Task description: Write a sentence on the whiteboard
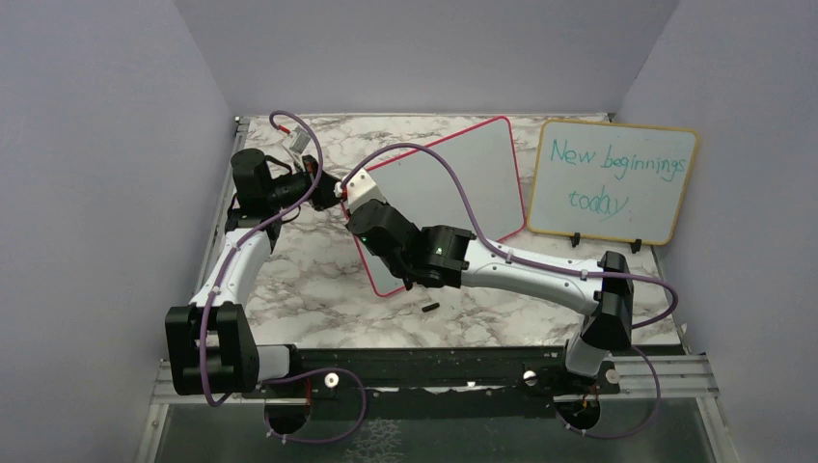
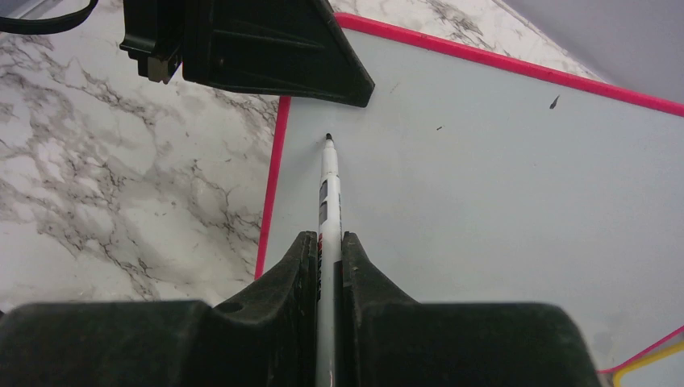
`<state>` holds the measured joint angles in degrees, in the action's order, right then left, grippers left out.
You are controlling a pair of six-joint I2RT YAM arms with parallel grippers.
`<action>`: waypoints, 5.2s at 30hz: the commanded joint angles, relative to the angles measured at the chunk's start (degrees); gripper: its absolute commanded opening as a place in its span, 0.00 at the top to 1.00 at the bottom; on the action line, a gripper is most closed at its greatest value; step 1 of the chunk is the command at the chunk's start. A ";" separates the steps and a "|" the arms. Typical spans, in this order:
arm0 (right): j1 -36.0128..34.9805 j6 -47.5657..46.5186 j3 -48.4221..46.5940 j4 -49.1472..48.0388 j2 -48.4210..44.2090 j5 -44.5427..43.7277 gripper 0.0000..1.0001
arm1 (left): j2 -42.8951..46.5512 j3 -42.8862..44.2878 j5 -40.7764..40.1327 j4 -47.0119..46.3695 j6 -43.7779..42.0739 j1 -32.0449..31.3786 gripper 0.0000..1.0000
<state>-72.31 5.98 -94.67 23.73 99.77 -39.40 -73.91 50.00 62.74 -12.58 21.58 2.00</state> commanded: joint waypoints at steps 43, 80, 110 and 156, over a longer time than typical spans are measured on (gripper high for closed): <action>3.13 2.81 -1.52 4.02 -0.19 -5.04 1.00 | 0.14 -1.57 -3.11 2.38 -4.01 -0.77 1.00; 1.56 -0.72 1.64 -0.26 -3.93 1.99 0.99 | -0.31 -1.22 -4.12 3.44 -4.65 -0.77 1.00; 1.56 -1.08 -0.58 -0.31 -0.54 1.87 1.00 | -0.24 -1.22 -4.07 3.61 -4.86 -0.77 1.00; 1.56 4.21 -1.32 11.51 0.38 5.49 0.99 | -0.01 -1.04 -4.99 4.49 -5.41 -0.77 1.00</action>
<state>-70.43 9.15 -94.24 32.49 98.70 -36.27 -73.80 50.00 62.30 -11.60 20.71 1.87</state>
